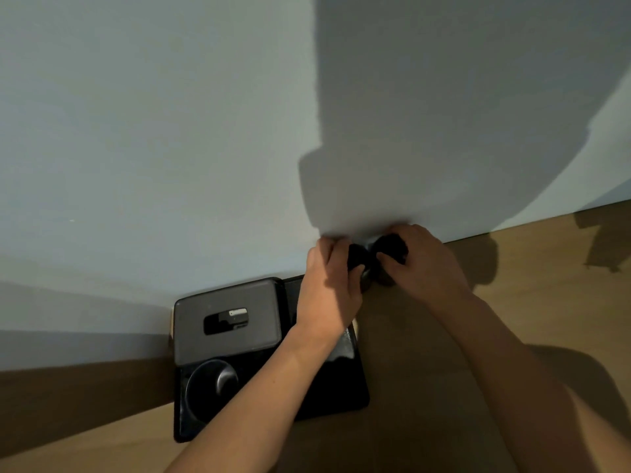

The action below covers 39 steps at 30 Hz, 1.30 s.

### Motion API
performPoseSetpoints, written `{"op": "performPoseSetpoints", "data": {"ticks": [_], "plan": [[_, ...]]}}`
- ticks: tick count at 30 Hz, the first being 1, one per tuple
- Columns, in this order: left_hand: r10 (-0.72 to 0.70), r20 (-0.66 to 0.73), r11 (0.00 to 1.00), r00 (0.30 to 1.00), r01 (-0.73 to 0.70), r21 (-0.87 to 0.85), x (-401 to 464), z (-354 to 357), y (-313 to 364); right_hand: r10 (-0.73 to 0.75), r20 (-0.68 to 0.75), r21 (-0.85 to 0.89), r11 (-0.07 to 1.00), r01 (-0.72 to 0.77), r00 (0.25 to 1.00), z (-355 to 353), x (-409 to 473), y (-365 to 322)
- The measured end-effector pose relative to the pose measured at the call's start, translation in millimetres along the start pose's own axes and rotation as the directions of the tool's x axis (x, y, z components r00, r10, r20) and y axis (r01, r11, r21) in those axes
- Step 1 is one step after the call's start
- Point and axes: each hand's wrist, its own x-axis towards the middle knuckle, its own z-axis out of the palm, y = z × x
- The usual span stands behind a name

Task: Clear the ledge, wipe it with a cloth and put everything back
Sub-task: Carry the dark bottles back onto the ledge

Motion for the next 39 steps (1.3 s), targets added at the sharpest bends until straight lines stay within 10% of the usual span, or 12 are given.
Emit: {"op": "performPoseSetpoints", "data": {"ticks": [11,23,39], "plan": [[-0.072,0.137,0.997,0.988,0.070,0.024,0,-16,21,0.057,0.044,0.023,0.998,-0.058,0.997,-25,-27,-5],[0.052,0.033,0.996,0.998,-0.055,0.071,-55,-54,82,-0.063,-0.262,0.045,0.996,0.078,0.963,-50,-140,-14],[0.348,0.266,0.938,0.899,-0.332,-0.103,-149,-2,197,0.395,-0.565,0.160,0.914,-0.373,0.724,-72,-356,45]]}}
